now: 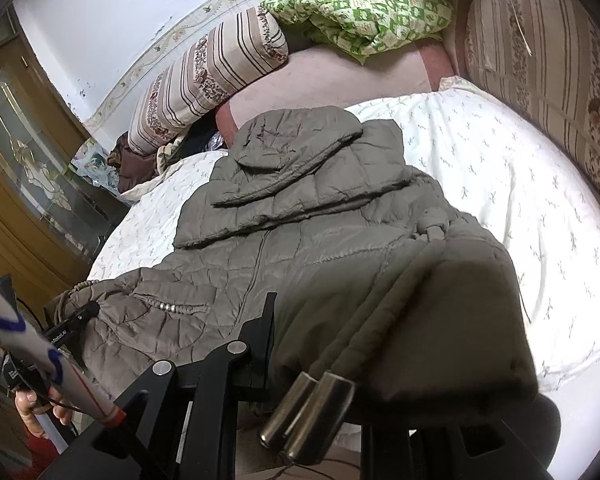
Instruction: Fold large clothes
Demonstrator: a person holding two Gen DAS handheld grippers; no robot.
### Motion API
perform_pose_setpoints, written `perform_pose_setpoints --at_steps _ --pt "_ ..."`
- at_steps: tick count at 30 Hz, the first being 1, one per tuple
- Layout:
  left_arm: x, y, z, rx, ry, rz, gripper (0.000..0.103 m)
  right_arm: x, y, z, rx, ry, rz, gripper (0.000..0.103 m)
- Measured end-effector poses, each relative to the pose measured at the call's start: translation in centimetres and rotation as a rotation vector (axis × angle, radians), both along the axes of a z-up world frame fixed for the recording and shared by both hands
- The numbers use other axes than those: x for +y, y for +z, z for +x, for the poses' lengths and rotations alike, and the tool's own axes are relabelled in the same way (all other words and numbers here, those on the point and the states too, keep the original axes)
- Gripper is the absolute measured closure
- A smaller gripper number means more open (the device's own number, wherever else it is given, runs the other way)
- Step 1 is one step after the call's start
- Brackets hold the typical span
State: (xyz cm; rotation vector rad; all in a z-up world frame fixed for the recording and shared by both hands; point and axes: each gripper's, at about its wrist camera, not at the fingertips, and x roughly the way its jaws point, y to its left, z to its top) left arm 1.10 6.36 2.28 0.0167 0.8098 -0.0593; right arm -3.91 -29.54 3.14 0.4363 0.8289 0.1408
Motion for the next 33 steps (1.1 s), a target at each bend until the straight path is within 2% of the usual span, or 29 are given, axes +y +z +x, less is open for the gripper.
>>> perform_pose_setpoints --at_steps 20,33 --pt "-1.5 1.0 4.1 -0.031 0.001 0.023 0.087 -0.1 0.1 3.9 0.003 -0.038 0.001 0.082" --pt "-2.1 2.1 9.1 -0.046 0.024 0.019 0.087 -0.4 1.1 8.8 -0.022 -0.051 -0.001 0.082"
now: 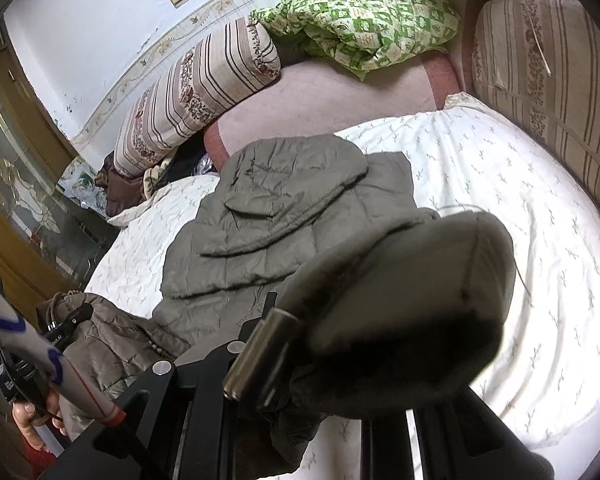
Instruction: Fold large clothes
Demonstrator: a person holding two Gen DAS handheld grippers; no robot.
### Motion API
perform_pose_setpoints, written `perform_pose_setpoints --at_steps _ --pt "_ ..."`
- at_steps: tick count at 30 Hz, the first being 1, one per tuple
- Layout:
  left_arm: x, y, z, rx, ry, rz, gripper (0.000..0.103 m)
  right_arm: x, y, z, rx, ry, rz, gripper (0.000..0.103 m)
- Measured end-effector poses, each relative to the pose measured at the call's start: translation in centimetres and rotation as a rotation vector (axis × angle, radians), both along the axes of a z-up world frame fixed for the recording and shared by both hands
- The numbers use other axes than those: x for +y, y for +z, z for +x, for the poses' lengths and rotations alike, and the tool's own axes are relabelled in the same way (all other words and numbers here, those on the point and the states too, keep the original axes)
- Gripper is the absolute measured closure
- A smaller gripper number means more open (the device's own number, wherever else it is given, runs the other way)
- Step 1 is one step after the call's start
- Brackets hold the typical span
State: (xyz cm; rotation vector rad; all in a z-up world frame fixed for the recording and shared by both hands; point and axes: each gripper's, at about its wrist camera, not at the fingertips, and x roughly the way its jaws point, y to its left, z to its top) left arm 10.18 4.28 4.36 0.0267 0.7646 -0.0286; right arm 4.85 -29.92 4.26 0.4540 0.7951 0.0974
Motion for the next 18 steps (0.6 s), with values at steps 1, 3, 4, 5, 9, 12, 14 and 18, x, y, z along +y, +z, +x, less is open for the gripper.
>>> perform_pose_setpoints --at_steps 1,3,4,5,9,12,14,18 --pt "0.0 0.2 0.7 0.001 0.004 -0.008 0.087 0.0 0.1 0.4 -0.002 -0.001 -0.001 0.082" --pt "0.1 0.5 1.6 0.003 0.011 -0.02 0.087 -0.1 0.4 1.5 -0.008 -0.003 -0.004 0.082" --pt "0.1 0.8 2.4 0.004 0.018 -0.031 0.087 -0.1 0.6 1.9 -0.012 -0.004 -0.005 0.082" --pt "0.1 1.0 2.7 0.003 0.022 -0.038 0.087 -0.1 0.8 2.5 -0.018 -0.006 -0.005 0.082" --pt "0.2 2.3 5.0 -0.019 0.049 -0.063 0.087 -0.6 2.1 4.7 -0.044 -0.014 0.002 0.082" --pt "0.0 3.3 7.1 -0.039 0.064 -0.074 0.087 -1.0 3.1 6.8 -0.06 -0.023 0.003 0.082" --pt "-0.2 3.8 8.8 -0.043 0.075 -0.073 0.087 -1.2 3.8 8.4 -0.062 -0.028 0.005 0.082" --pt "-0.9 4.1 12.2 -0.028 0.084 -0.056 0.087 -1.5 4.4 11.8 -0.055 -0.042 0.005 0.082"
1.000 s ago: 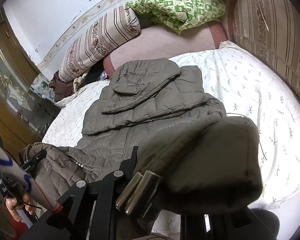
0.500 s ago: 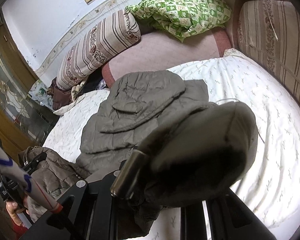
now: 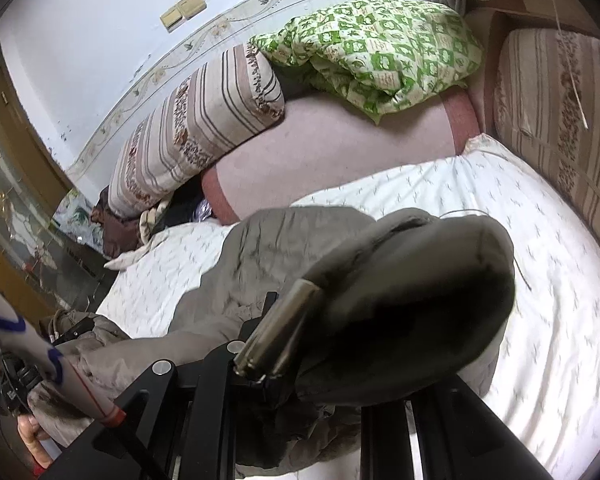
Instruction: Fold large clothes
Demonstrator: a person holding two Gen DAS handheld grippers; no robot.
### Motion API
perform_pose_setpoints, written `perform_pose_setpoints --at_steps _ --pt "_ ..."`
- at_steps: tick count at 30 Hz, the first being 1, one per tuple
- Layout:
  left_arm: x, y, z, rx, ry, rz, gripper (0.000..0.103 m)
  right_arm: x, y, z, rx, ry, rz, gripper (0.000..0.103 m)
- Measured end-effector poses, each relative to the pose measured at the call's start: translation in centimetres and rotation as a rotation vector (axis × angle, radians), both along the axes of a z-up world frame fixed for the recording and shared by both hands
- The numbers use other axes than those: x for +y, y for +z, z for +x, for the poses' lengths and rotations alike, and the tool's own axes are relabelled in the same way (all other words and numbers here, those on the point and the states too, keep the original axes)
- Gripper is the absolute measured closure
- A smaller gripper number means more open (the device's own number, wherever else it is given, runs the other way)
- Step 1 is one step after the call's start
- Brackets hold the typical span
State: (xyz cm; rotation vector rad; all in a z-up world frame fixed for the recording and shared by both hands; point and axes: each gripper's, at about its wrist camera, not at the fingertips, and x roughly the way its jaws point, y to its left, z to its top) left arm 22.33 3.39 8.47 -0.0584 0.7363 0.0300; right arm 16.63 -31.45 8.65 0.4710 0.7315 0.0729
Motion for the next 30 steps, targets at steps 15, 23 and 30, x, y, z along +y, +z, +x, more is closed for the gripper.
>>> perform_pose_setpoints --at_steps 15,23,30 --pt "0.2 -3.7 11.5 0.128 0.086 0.053 0.087 -1.8 -2.9 9.9 0.093 -0.078 -0.041 0.082" --pt "-0.1 -8.3 16.2 0.208 0.109 0.107 0.086 -1.8 -6.5 14.6 0.163 -0.101 -0.116 0.081" --pt "-0.1 -12.1 20.2 0.266 0.132 0.131 0.084 -1.3 -9.4 18.5 0.2 -0.109 -0.186 0.081"
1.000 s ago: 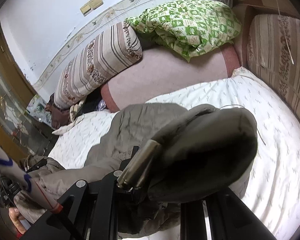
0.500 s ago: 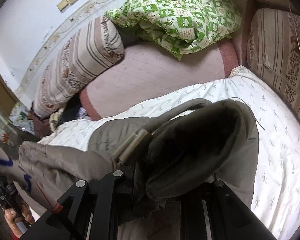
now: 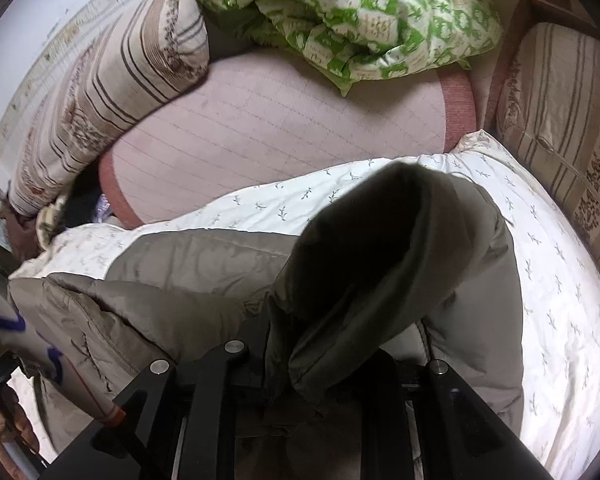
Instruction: Fold large clothes
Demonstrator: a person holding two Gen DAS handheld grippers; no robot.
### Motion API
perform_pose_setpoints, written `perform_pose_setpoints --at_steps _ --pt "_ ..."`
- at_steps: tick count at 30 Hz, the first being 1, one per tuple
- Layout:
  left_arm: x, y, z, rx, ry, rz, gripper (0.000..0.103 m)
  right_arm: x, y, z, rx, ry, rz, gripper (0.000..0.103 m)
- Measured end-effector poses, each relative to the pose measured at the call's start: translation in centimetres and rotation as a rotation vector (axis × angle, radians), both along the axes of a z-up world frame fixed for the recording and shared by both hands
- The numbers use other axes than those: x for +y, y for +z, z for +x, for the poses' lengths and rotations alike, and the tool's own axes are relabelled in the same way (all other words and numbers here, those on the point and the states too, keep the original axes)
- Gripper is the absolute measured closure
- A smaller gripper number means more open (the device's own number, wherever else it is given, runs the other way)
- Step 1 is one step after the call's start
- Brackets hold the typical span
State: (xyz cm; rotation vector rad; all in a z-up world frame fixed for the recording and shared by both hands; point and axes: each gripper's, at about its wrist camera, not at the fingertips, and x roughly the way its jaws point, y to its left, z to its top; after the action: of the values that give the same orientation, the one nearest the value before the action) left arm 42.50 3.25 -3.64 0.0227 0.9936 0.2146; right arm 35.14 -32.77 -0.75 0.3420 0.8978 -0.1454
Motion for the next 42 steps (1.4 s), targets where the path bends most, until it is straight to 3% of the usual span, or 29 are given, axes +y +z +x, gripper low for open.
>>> perform_pose_setpoints --at_steps 7,14,18,21,23,24,25,26,27,29,32,35,39,42 --pt "-0.5 -3.2 3.4 -0.004 0.023 0.002 0.082 -0.5 -4.1 3.9 0.025 -0.023 -0.002 0.078" --pt "-0.2 -5.8 5.9 -0.008 0.044 -0.068 0.079 -1.4 -6.7 6.0 -0.021 -0.045 0.053 0.075" --pt "0.1 -6.1 5.8 -0.015 0.039 -0.104 0.076 -1.4 -7.2 6.2 -0.049 -0.053 0.068 0.074" --pt "1.1 -4.6 5.1 0.004 0.009 -0.171 0.071 -1.3 -7.0 6.1 -0.041 -0.052 0.072 0.073" --pt "2.5 -2.7 3.8 -0.027 -0.005 -0.254 0.065 -1.3 -6.3 6.2 -0.011 -0.042 0.085 0.067" --pt "3.2 -1.8 3.1 -0.05 -0.012 -0.296 0.057 -1.5 -5.6 6.0 -0.005 -0.039 0.109 0.063" --pt "4.2 -0.2 2.1 -0.08 -0.023 -0.355 0.046 -1.9 -4.8 5.5 -0.014 -0.04 0.138 0.053" --pt "4.8 1.0 1.2 -0.103 -0.027 -0.391 0.042 -2.2 -3.8 4.8 -0.035 -0.046 0.169 0.041" --pt "5.4 2.1 0.5 -0.125 -0.026 -0.418 0.037 -2.5 -3.0 4.1 -0.053 -0.062 0.182 0.035" --pt "6.3 4.7 -1.5 -0.164 -0.029 -0.447 0.036 -2.9 -1.0 2.4 -0.093 -0.104 0.169 0.015" --pt "6.4 7.8 -5.4 -0.197 -0.045 -0.405 0.036 -2.3 1.1 0.3 -0.104 -0.098 0.114 0.013" --pt "6.0 8.8 -10.1 -0.232 -0.058 -0.356 0.03 -0.4 2.8 -1.9 -0.099 -0.063 0.029 0.013" --pt "6.2 6.9 -15.9 -0.229 -0.015 -0.308 0.027 4.1 4.0 -3.4 -0.092 0.015 -0.076 0.013" --pt "6.2 4.6 -18.2 -0.22 -0.01 -0.3 0.027 8.1 4.1 -2.7 -0.074 0.093 -0.134 0.026"
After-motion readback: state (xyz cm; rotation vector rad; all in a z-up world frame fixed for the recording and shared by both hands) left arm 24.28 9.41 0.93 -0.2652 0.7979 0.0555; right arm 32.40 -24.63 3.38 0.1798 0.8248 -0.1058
